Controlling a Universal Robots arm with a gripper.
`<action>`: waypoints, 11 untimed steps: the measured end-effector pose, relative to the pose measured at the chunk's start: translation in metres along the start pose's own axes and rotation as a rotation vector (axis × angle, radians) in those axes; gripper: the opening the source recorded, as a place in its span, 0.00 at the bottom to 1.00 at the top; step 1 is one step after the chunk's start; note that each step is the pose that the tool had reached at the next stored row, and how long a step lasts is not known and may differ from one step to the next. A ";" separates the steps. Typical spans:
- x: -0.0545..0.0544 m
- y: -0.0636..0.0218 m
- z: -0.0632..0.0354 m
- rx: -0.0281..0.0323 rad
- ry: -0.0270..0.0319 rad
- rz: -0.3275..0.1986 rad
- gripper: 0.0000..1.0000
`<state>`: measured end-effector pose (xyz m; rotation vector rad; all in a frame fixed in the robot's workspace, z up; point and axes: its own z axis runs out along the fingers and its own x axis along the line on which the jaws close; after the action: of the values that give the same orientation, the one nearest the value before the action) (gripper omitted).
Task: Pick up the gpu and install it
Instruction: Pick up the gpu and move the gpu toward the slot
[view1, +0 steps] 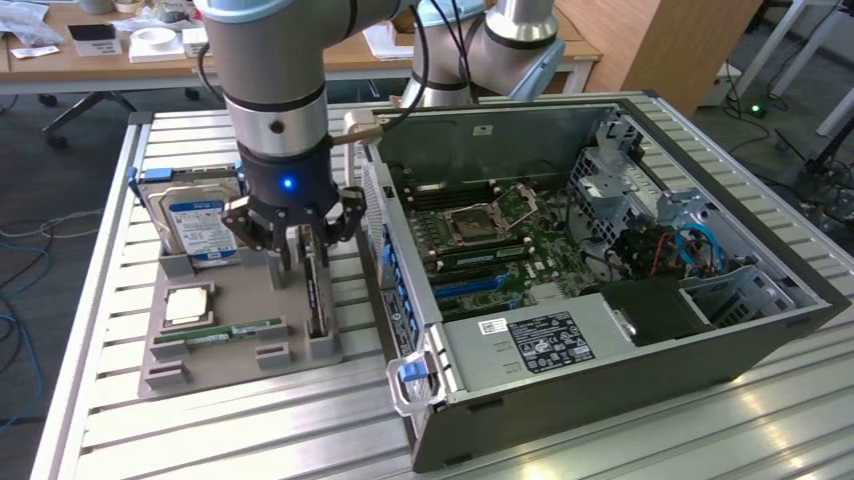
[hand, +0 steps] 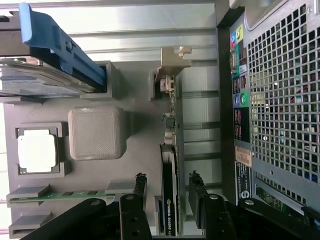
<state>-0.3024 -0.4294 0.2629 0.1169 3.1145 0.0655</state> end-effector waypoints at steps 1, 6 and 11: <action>0.000 -0.0001 0.0006 0.0000 0.0000 0.000 0.47; 0.000 -0.0007 0.0063 0.0002 0.0001 0.000 0.47; 0.000 -0.0009 0.0117 0.0001 0.0001 0.000 0.47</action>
<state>-0.3024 -0.4298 0.2511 0.1166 3.1146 0.0654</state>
